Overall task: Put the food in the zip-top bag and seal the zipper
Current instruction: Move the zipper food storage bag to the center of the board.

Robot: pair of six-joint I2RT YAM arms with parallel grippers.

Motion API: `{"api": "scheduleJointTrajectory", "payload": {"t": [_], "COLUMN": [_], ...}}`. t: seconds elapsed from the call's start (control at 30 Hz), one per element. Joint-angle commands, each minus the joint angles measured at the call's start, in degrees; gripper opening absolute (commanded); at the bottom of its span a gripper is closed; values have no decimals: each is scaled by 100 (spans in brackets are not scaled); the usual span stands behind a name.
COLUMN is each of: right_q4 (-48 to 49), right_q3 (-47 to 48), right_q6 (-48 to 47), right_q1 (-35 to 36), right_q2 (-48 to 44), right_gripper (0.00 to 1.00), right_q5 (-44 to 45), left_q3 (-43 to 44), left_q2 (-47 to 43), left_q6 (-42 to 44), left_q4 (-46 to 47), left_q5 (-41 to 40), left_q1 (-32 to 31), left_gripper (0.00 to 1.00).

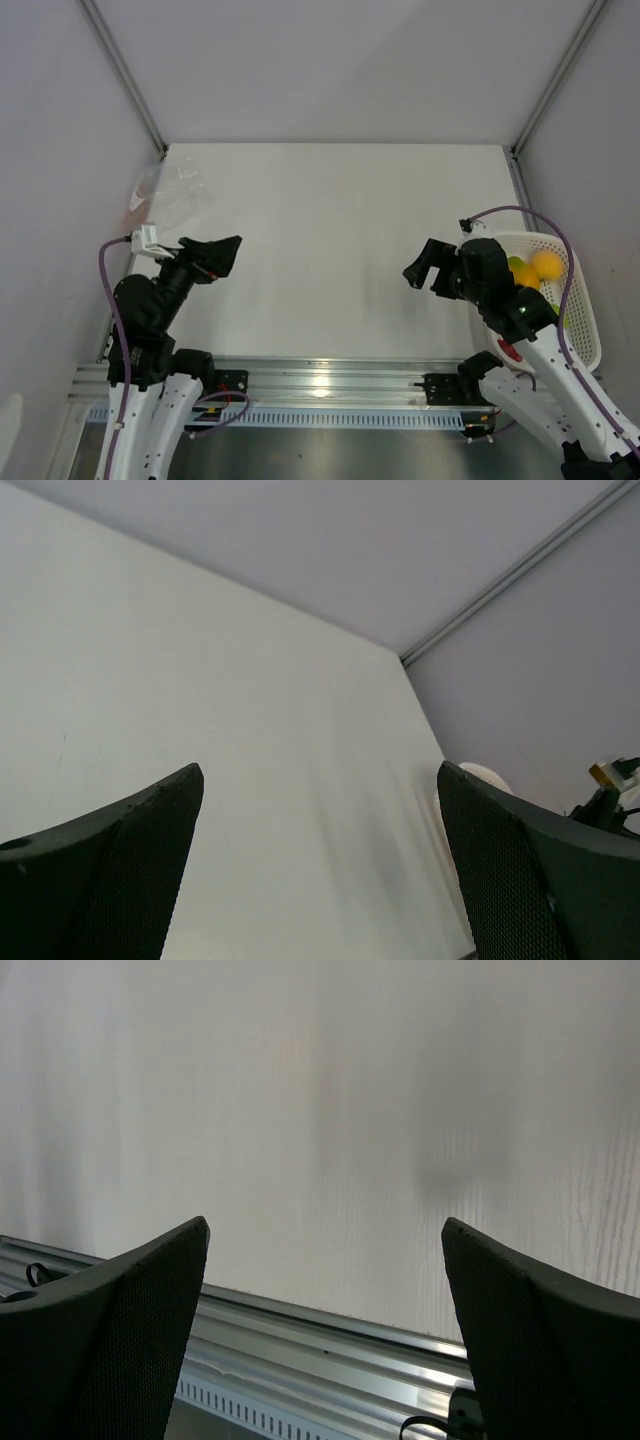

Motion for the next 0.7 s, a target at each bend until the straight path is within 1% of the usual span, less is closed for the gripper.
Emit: {"api": "scheduleJointTrajectory", "payload": {"t": [0.0,0.1,0.17,0.23,0.27,0.3,0.33,0.37,0.4,0.43,0.47,0.53,0.57,0.6,0.63,0.67], "right_q4": [-20,111,208,392,445,542,577,612,648,726,771,867,998,1034,1061,1078], "right_q3": [289,316,316,298,290,290,290,290,290,290,263,237,193,193,167,158], "right_q6": [-185,-238,-247,-247,-229,-194,-194,-177,-176,-176,-168,-168,-159,-159,-167,-168], "right_q1": [-58,-50,-50,-50,-41,-24,3,12,55,73,73,91,108,108,100,100], "right_q2": [361,477,582,687,731,766,863,898,933,960,995,1013,1022,1022,1022,1030], "right_gripper": [99,99,99,99,99,99,99,99,100,99,100,99,99,99,99,99], "right_q5": [14,-162,-443,-749,-830,-883,-953,-971,-971,-988,-1058,-1155,-1269,-1270,-1339,-1358], "left_q3": [31,-67,-15,335,555,679,872,1030,1058,1058,980,874,604,601,331,276], "left_q2": [96,87,210,639,850,1304,1535,1755,1966,2360,2546,2880,3387,3392,3548,3733], "left_q6": [134,90,160,370,432,494,520,555,617,626,626,521,416,415,258,74], "left_q4": [-588,-579,-649,-912,-1026,-1280,-1343,-1370,-1318,-1031,-854,-485,857,871,1236,1492], "left_q5": [100,-57,-285,-523,-872,-1076,-1234,-1680,-1867,-2043,-2314,-2614,-2825,-2827,-2896,-2923], "left_q1": [-20,-11,-2,6,6,15,24,24,33,33,50,103,129,130,156,208], "left_gripper": [100,99,99,100,99,99,100,99,100,99,99,99,99,99,99,100]}}
